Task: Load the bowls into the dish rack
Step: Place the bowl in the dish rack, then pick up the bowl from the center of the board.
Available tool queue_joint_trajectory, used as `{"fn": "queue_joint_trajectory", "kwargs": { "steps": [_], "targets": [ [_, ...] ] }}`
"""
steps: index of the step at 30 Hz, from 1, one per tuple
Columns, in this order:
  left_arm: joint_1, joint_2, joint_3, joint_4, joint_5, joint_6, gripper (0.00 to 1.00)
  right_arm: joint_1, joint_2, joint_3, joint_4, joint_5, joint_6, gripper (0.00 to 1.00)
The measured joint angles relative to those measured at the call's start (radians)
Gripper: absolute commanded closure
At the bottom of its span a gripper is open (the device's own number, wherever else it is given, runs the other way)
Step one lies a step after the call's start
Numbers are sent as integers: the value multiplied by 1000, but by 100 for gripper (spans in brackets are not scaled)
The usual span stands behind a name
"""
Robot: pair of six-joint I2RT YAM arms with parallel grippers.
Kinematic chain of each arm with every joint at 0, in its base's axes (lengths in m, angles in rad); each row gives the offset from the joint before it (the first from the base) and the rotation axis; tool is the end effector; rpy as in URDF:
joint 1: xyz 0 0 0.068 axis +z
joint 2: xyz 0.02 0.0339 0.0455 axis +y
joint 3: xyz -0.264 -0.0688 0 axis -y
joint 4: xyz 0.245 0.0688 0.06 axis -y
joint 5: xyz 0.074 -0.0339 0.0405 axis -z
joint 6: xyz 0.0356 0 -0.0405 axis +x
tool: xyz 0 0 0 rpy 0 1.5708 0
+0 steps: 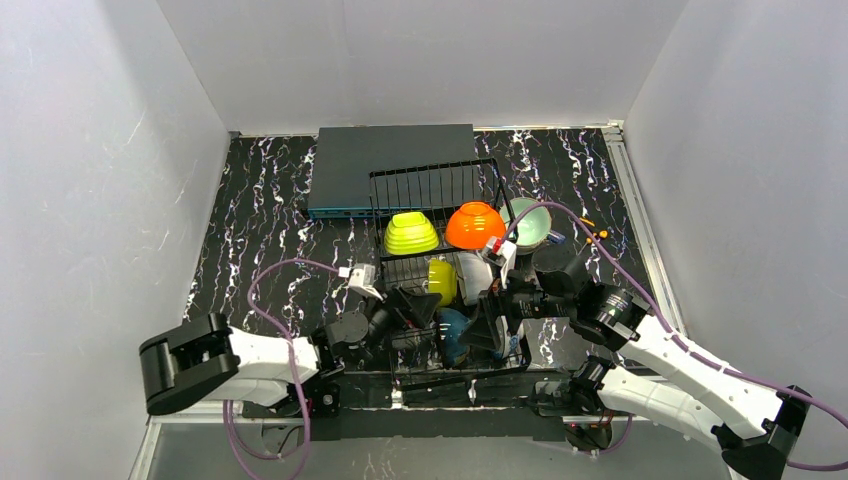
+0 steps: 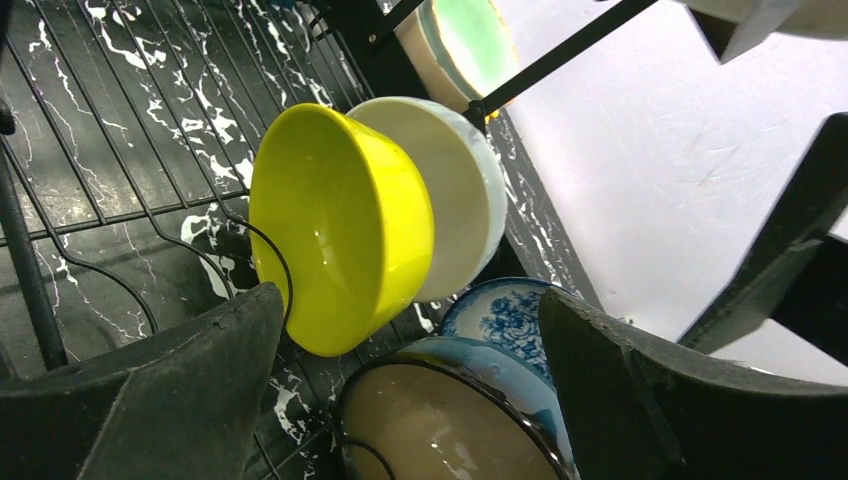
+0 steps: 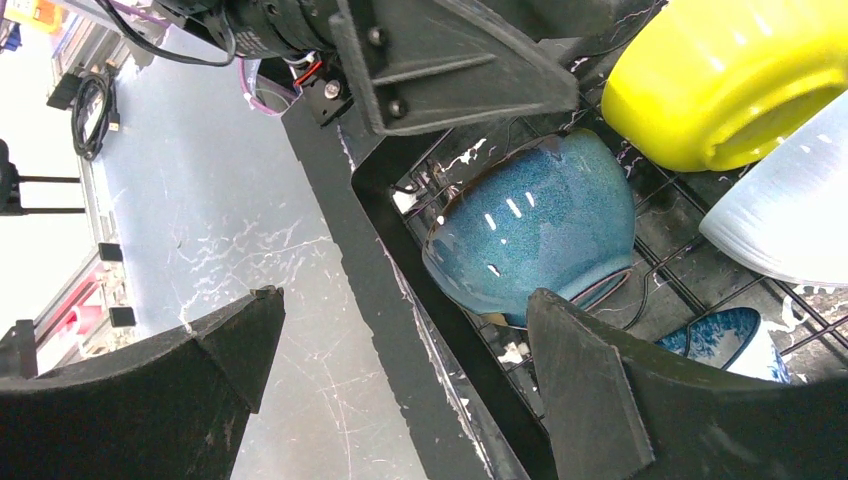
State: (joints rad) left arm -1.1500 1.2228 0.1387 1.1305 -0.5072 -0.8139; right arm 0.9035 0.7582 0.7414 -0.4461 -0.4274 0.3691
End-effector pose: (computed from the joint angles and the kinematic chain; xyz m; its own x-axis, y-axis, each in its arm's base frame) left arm 0.0985 -0.1779 0.1781 -0.4229 -0.6106 -0.6696 0.4255 0.5185 -0.7417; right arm 0.0933 0.1423 0.3034 -0.5984 -0.2291 -0.7677 -0.7811 0.3801 0.4954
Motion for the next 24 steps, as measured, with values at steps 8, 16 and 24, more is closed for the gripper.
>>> {"fn": "queue_joint_trajectory", "kwargs": {
  "steps": [8,16,24],
  "targets": [
    [-3,-258,-51,-222,22,24,2,0,-24,0,-6,41,-2,1],
    [-3,-579,-68,-519,40,55,2,0,-134,-5,-44,192,22,1],
    [-3,-641,36,-896,31,33,2,0,-293,-22,-149,479,101,1]
  ]
}}
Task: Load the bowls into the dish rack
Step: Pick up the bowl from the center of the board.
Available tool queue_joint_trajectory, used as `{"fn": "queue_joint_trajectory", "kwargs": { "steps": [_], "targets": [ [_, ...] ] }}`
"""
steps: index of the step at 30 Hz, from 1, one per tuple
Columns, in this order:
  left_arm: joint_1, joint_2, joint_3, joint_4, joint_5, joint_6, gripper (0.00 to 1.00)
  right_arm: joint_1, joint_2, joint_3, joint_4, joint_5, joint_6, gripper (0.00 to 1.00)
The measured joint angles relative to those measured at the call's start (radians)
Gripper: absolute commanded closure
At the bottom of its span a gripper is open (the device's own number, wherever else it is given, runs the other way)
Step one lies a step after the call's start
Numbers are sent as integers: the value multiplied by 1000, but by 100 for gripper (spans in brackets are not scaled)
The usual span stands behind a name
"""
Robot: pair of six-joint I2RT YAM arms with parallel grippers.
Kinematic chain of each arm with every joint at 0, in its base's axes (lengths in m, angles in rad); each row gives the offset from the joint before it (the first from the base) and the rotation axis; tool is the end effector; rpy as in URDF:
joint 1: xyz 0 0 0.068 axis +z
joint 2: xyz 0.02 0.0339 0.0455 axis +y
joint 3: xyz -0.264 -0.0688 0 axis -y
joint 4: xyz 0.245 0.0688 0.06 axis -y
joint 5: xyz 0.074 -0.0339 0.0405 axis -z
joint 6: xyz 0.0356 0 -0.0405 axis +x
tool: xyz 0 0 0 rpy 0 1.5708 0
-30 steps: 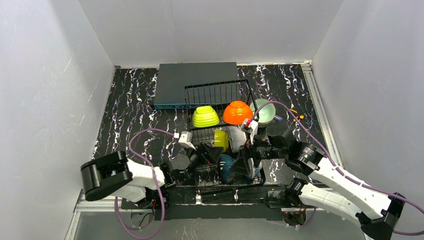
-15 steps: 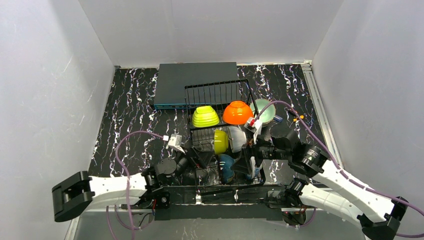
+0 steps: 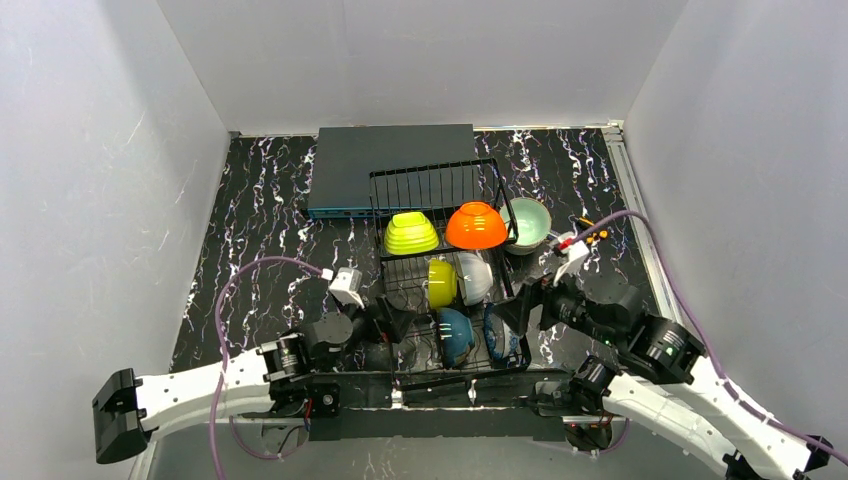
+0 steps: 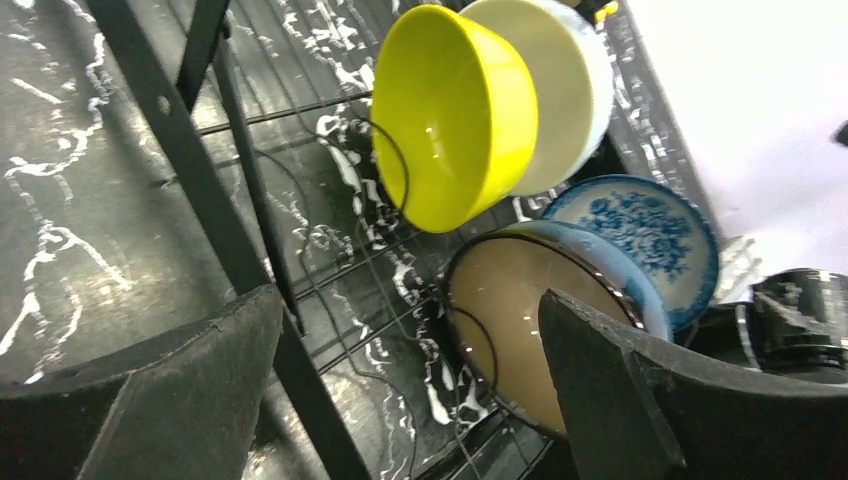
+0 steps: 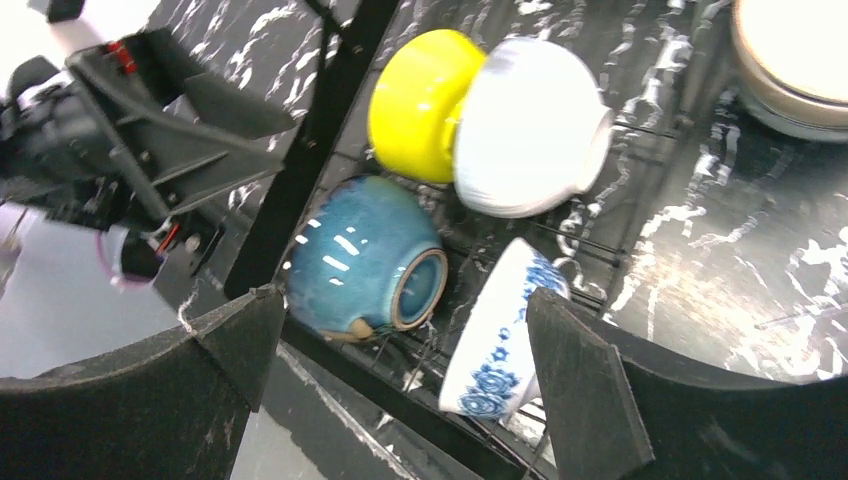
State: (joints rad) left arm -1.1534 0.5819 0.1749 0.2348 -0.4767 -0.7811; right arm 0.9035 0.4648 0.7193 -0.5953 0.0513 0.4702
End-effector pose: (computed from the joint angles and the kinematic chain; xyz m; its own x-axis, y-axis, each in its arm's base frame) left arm 0.0767 -0.1326 0.1986 -0.4922 -0.4333 -0.7550 0.3978 0.6595 -0.6378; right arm 0.0691 0.0847 0.3150 -0.5263 0.0632 -0.8480 -0.5790 0.7038 0.4117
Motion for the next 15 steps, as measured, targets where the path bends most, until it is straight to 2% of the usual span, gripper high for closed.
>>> {"fn": "queue_joint_trajectory", "kwargs": {
  "steps": [5,9,15],
  "targets": [
    [0,69,156,-290,-14,-12,2,0,-74,0,-84,158,63,1],
    [0,143,301,-506,-9,-12,2,0,-115,1,-130,225,104,1],
    [0,231,404,-644,36,-11,2,0,-103,31,-208,307,155,2]
  ]
}}
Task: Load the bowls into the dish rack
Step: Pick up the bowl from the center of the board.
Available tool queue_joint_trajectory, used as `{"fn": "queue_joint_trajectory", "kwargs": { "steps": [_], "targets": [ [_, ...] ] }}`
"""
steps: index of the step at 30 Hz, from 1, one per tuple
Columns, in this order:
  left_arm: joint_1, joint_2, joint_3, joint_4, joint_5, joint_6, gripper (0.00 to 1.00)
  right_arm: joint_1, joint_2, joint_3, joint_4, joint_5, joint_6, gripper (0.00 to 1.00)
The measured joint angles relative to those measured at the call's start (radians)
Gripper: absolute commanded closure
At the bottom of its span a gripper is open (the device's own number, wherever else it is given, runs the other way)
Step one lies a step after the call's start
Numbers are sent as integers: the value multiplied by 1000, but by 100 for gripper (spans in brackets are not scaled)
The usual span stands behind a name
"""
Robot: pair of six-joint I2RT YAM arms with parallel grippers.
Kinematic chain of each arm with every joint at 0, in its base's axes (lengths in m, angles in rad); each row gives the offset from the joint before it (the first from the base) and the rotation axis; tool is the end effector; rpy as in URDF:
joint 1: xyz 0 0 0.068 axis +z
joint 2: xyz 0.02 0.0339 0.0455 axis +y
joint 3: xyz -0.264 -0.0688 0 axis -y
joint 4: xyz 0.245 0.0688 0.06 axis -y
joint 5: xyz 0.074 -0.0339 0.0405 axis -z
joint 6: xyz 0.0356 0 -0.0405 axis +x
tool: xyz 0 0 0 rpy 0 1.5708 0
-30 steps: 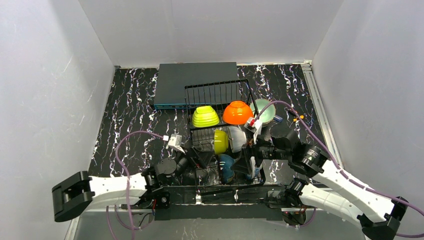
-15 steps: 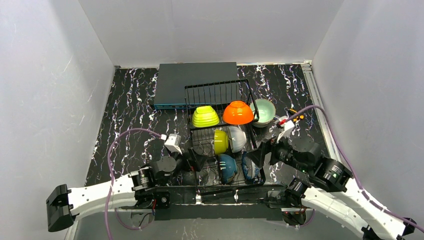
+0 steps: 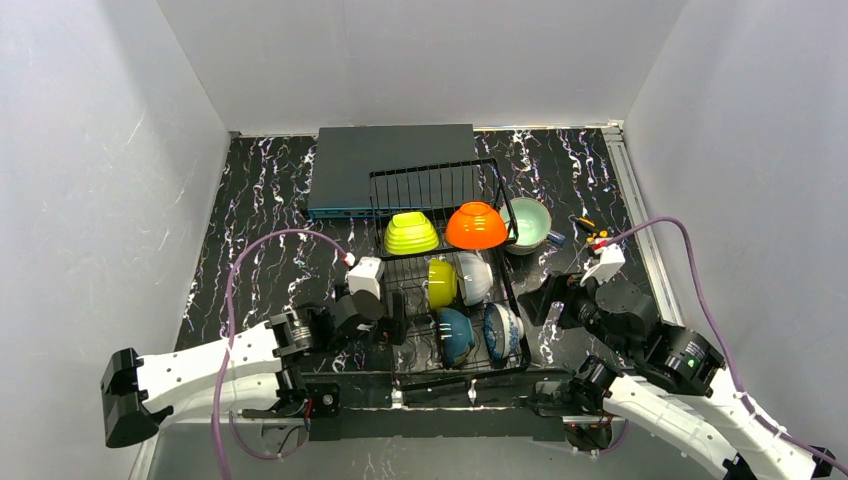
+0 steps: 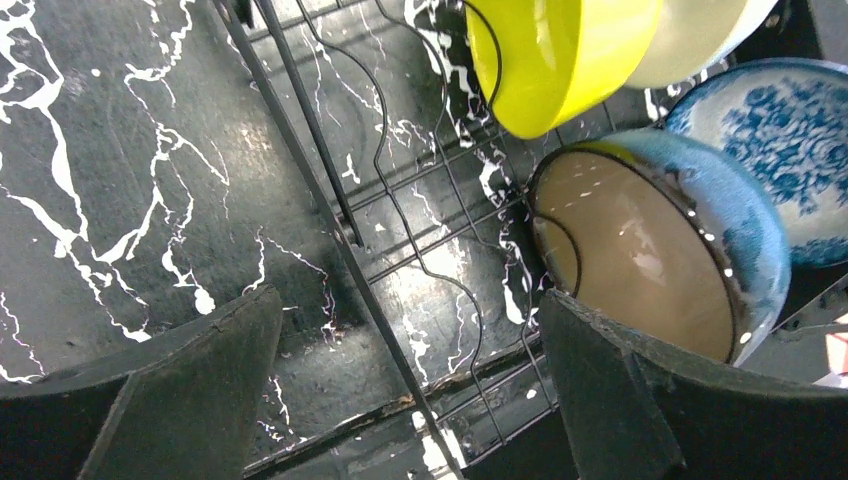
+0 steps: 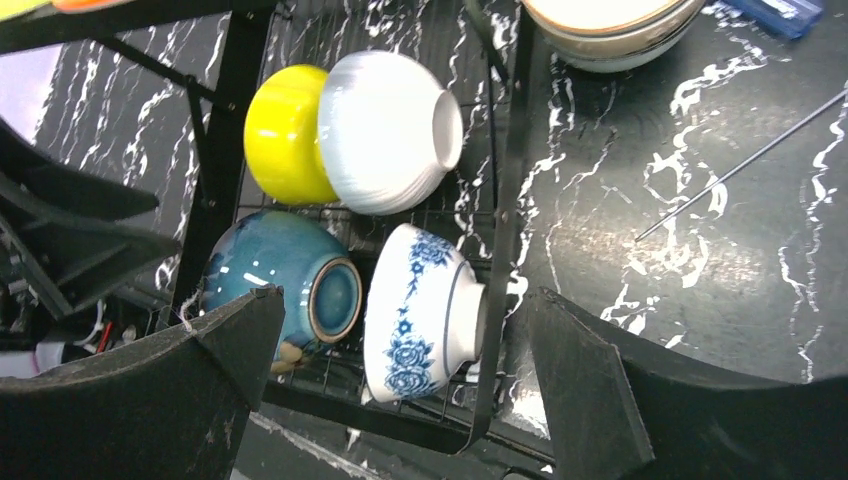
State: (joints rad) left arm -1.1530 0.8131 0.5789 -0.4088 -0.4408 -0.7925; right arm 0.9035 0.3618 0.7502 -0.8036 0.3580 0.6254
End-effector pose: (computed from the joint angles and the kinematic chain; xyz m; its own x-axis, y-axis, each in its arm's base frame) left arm 0.0852 -0.1545 0.2431 -0.6608 -0.0988 -0.7440 0.3098 0.8670 -0.3903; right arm 0.0564 0.0515 0.3120 -0.5169 0.2299 -0.8246 -0.2894 0.8596 0.4211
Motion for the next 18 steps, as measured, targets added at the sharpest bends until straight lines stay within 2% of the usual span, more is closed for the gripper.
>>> {"fn": "queue_joint_trajectory", "kwargs": {
  "steps": [8,13,18],
  "targets": [
    [0,53,5,11,51,31,2,0,157,73,-15,125,-64,4],
    [10,39,24,-10,50,34,2,0,265,75,0,129,-121,4],
    [56,28,100,-37,69,58,2,0,307,74,44,110,-153,4]
  ]
}}
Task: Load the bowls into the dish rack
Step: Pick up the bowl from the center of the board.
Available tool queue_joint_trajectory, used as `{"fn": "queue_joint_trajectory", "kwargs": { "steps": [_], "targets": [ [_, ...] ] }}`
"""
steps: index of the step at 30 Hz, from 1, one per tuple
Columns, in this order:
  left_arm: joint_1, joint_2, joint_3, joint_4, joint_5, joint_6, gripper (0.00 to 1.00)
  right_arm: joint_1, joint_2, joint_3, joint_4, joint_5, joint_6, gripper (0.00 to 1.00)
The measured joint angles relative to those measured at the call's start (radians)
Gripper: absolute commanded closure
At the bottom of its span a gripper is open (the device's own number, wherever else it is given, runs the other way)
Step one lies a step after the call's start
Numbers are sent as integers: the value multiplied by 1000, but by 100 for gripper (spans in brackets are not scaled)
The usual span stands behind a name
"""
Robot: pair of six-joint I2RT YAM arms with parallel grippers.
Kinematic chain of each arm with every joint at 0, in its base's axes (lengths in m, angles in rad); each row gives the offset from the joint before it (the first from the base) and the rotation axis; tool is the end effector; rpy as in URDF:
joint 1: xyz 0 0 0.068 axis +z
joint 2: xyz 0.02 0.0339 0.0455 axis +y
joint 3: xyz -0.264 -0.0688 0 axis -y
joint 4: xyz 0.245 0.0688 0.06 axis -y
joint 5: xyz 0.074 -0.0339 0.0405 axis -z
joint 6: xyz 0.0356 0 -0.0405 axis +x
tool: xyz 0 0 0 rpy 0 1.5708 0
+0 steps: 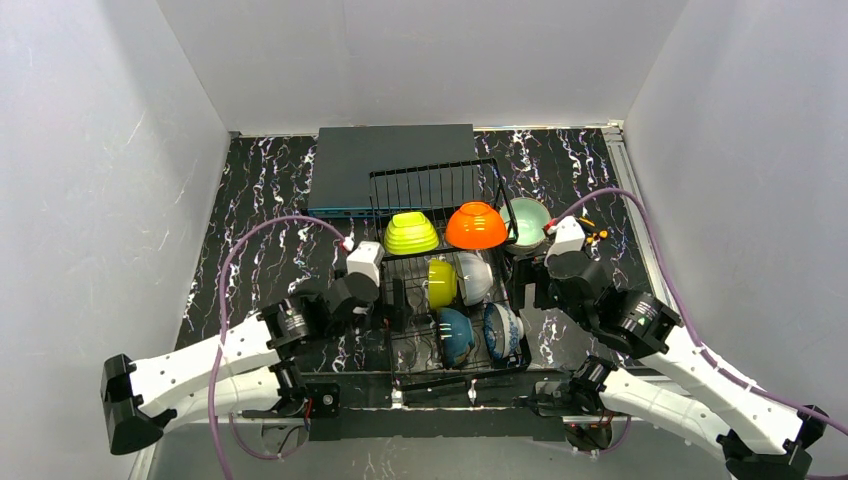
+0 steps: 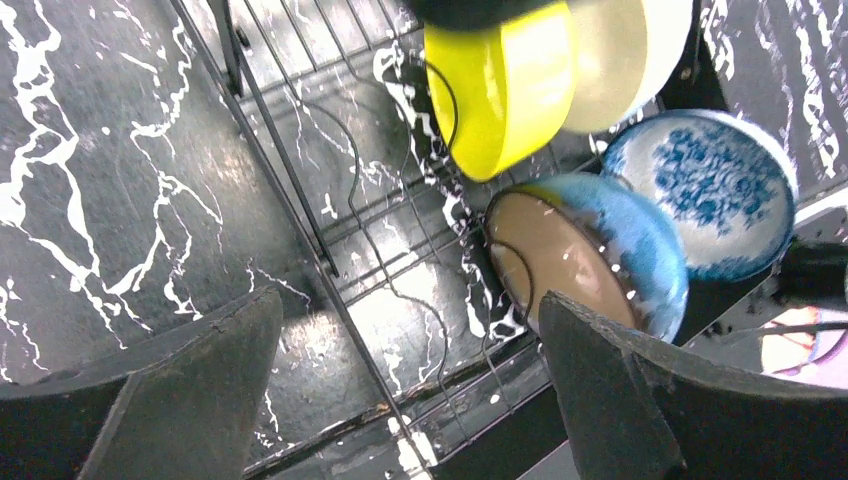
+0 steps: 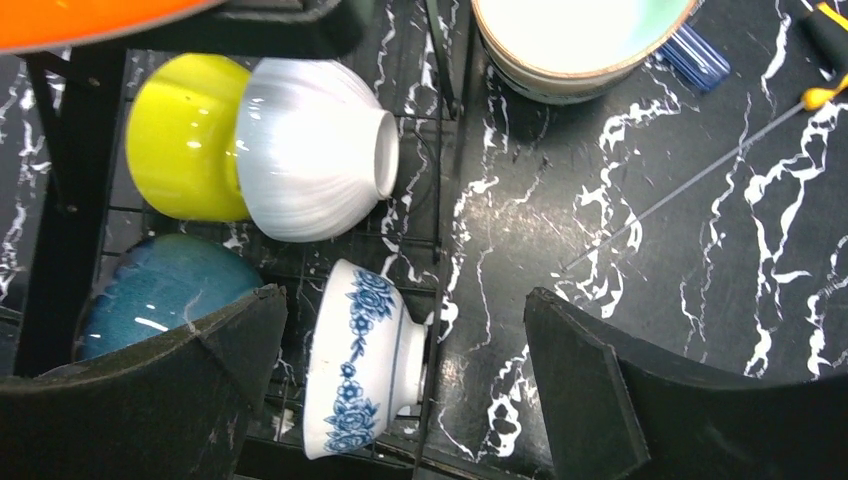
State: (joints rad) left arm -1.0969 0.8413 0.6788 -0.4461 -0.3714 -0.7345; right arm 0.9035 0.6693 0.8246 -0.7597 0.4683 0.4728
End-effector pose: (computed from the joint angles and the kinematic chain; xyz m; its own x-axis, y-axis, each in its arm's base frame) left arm 0.0952 -0.1573 0.2686 -0.6583 -0.0850 -0.7480 0.3396 0.8532 -0.3959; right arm 0.0948 0.0943 0.3144 -0.5276 -0.0131 -0.8494 -0.2593 0.9547 0.1463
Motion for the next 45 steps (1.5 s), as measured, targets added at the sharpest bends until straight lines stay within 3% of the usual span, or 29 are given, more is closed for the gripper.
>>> {"fn": "queue_joint_trajectory", "kwargs": {
  "steps": [11,22,31,35,43,45],
  "targets": [
    [287,58,66,-72,182,58,2,-74,16,-2,77,-76,-71,4],
    [607,37,71,-109,417,162,2,-446,13,-87,157,-420,-107,4],
    [664,38,74,-73,515,241,2,-802,105,-137,265,-751,-114,3],
    [668,38,75,-64,534,273,2,-914,177,-155,316,-805,-104,2],
    [669,81,110,-77,544,335,2,-950,332,-145,421,-775,-77,1],
    [670,93,110,-82,544,340,2,-950,390,-124,443,-763,-76,6]
  ]
}}
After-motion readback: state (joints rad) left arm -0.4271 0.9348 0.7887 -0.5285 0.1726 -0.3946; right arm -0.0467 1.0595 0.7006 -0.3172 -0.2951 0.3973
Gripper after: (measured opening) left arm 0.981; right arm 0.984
